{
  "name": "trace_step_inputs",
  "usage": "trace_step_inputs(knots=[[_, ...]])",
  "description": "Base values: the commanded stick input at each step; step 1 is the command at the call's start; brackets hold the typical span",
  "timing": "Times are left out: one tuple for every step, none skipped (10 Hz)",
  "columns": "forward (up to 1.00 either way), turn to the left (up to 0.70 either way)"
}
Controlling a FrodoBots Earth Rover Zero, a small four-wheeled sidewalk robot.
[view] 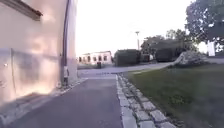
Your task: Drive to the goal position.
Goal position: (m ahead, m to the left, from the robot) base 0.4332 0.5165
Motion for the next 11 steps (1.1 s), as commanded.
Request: trace_step_inputs(knots=[[0.50, 0.00], [0.50, 0.00], [0.50, 0.00], [0.50, 0.00], [0.50, 0.00], [0.50, 0.00], [0.50, 0.00], [0.50, 0.00], [0.50, 0.00], [0.50, 0.00], [0.50, 0.00]])
